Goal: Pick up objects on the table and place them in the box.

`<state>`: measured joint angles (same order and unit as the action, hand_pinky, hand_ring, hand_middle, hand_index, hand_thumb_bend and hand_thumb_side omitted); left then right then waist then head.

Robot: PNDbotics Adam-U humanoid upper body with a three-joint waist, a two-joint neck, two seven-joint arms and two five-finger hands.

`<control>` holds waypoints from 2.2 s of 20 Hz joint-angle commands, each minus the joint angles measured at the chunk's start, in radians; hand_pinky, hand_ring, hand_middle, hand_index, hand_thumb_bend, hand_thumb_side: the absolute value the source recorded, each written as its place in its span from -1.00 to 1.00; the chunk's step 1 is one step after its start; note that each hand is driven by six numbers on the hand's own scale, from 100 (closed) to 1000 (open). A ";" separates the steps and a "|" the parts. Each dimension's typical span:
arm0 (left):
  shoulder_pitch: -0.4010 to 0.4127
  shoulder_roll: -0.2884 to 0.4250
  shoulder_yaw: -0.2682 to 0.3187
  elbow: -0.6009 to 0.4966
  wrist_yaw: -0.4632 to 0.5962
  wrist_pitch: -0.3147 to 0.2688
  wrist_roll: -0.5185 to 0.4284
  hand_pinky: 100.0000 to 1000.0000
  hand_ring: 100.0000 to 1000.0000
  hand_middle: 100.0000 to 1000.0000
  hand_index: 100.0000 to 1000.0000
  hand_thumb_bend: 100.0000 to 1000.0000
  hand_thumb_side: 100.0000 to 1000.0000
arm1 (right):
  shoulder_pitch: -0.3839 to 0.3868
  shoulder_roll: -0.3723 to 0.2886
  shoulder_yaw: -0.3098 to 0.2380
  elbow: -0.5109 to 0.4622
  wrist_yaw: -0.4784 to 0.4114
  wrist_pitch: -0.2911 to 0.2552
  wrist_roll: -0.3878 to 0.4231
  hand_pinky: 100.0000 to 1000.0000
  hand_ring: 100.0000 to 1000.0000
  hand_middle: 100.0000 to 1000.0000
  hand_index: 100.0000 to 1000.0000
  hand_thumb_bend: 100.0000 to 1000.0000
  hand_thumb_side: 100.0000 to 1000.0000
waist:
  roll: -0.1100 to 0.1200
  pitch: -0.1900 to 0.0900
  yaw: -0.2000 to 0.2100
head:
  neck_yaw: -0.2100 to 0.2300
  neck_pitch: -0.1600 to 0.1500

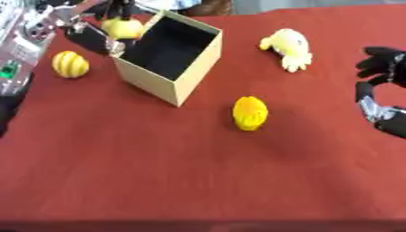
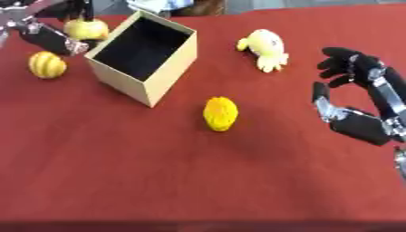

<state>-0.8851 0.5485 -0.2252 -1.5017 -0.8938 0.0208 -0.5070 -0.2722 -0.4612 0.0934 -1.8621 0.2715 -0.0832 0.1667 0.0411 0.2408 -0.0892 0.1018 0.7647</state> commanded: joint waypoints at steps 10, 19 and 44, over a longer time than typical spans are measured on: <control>-0.086 -0.123 0.022 0.317 -0.165 0.052 0.118 0.13 -0.12 -0.10 0.30 -0.16 -0.98 | -0.012 -0.008 -0.002 -0.010 -0.004 -0.003 0.006 0.22 0.38 0.36 0.76 -1.00 -0.48 | 0.000 -0.024 -0.006 | -0.006 -0.002; -0.108 -0.109 0.069 0.567 -0.136 -0.069 0.304 0.31 0.11 0.17 0.55 -0.06 -0.82 | -0.005 -0.006 -0.005 -0.007 -0.003 -0.003 0.005 0.22 0.38 0.36 0.76 -1.00 -0.46 | -0.004 -0.023 0.002 | -0.011 -0.003; 0.076 0.200 0.193 0.510 0.134 0.054 0.276 0.36 0.19 0.26 0.61 -0.01 -0.89 | 0.006 -0.013 -0.015 -0.003 0.004 -0.003 0.002 0.22 0.38 0.35 0.76 -1.00 -0.46 | 0.010 -0.023 0.011 | -0.046 -0.014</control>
<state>-0.7926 0.7197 -0.0493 -1.0199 -0.7255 0.0716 -0.2210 -0.2585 -0.4536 0.0871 -1.8557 0.2709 -0.0837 0.1702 0.0412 0.2408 -0.0782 0.0594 0.7625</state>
